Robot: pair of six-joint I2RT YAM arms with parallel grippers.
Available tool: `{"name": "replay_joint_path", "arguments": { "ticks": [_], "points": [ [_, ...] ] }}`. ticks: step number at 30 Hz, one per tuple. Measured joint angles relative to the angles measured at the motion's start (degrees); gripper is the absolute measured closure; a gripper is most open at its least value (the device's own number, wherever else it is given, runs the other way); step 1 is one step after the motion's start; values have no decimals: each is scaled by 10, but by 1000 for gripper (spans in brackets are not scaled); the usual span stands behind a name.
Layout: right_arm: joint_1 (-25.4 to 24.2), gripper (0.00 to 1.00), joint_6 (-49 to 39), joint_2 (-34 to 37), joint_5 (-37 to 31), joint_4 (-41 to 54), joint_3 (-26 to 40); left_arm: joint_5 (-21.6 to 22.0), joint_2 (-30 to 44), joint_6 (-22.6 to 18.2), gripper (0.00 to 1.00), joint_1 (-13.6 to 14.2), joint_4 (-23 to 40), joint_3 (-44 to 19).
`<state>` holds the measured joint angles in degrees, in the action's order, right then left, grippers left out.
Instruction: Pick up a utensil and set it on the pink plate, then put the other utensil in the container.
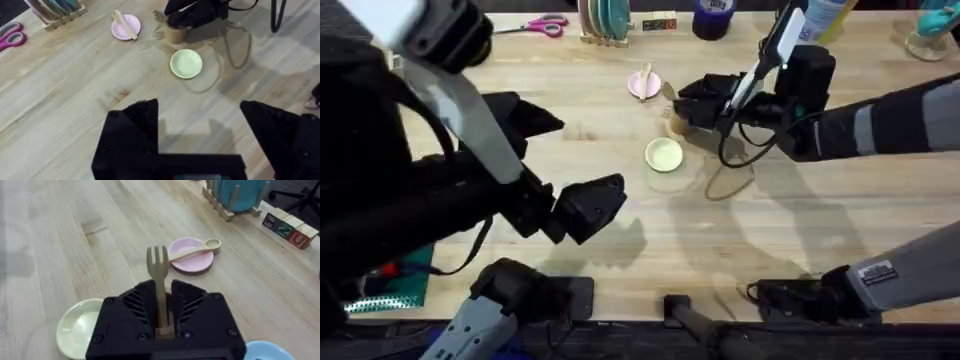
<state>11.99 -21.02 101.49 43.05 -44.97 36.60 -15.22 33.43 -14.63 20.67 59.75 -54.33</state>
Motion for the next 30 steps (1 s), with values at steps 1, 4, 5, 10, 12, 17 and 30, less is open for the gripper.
{"name": "replay_joint_path", "arguments": {
  "ticks": [1,4,5,10,12,17,30],
  "points": [
    [0,802,0,0,0,-2,0,0,0,0,6,0,0,0],
    [0,782,0,0,0,-21,0,0,0,0,6,0,0,0],
    [0,767,0,0,0,-31,0,0,0,0,6,0,0,0],
    [0,602,26,0,0,-77,0,0,0,0,6,0,0,0],
    [0,557,48,0,0,-86,0,0,0,0,6,0,0,0],
    [-5,447,93,0,9,-89,0,0,0,0,6,0,0,0],
    [-129,5,179,-113,149,-89,0,0,0,0,5,0,0,0]
  ]
}}
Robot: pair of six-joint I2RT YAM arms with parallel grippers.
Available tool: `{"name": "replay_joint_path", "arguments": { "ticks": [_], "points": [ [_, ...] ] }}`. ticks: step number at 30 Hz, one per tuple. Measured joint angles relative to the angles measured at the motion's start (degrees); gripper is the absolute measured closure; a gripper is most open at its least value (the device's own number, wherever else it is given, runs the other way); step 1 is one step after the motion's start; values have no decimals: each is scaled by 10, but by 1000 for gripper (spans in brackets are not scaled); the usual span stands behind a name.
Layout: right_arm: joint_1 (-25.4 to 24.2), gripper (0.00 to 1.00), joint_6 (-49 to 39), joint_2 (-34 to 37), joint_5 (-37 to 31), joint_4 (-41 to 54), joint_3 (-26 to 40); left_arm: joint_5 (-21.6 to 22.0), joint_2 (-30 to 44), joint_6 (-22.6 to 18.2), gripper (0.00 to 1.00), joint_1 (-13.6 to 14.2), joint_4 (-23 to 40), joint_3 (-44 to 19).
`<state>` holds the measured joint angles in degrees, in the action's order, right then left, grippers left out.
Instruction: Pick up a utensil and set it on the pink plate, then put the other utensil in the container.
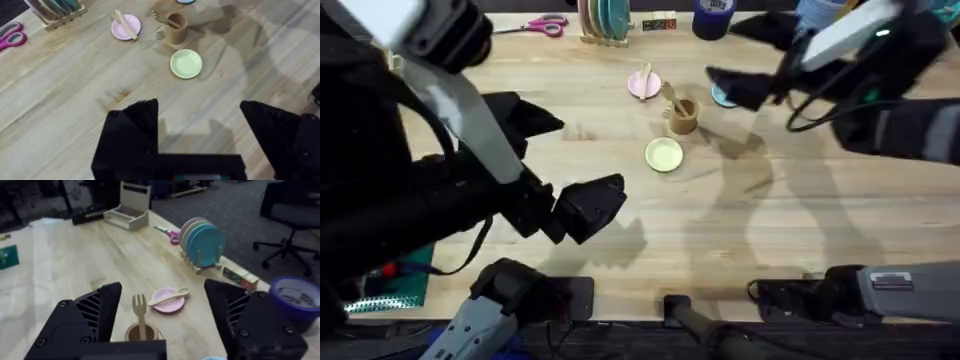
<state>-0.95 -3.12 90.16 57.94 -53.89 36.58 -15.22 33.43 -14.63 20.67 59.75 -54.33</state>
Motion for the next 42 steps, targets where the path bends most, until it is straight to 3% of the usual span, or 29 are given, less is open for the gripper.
{"name": "replay_joint_path", "arguments": {
  "ticks": [6,10,23,33,42],
  "points": [
    [-49,3,51,-69,20,16,0,0,0,0,4,0,0,0],
    [-59,3,63,-108,11,103,0,0,0,0,4,0,0,0],
    [-59,4,-1,-256,-144,462,2,0,0,0,5,0,35,0],
    [-59,4,-73,-338,-295,805,105,0,0,0,4,0,-34,0],
    [-59,4,-78,-388,-371,858,140,0,0,0,5,0,-34,0]
  ]
}}
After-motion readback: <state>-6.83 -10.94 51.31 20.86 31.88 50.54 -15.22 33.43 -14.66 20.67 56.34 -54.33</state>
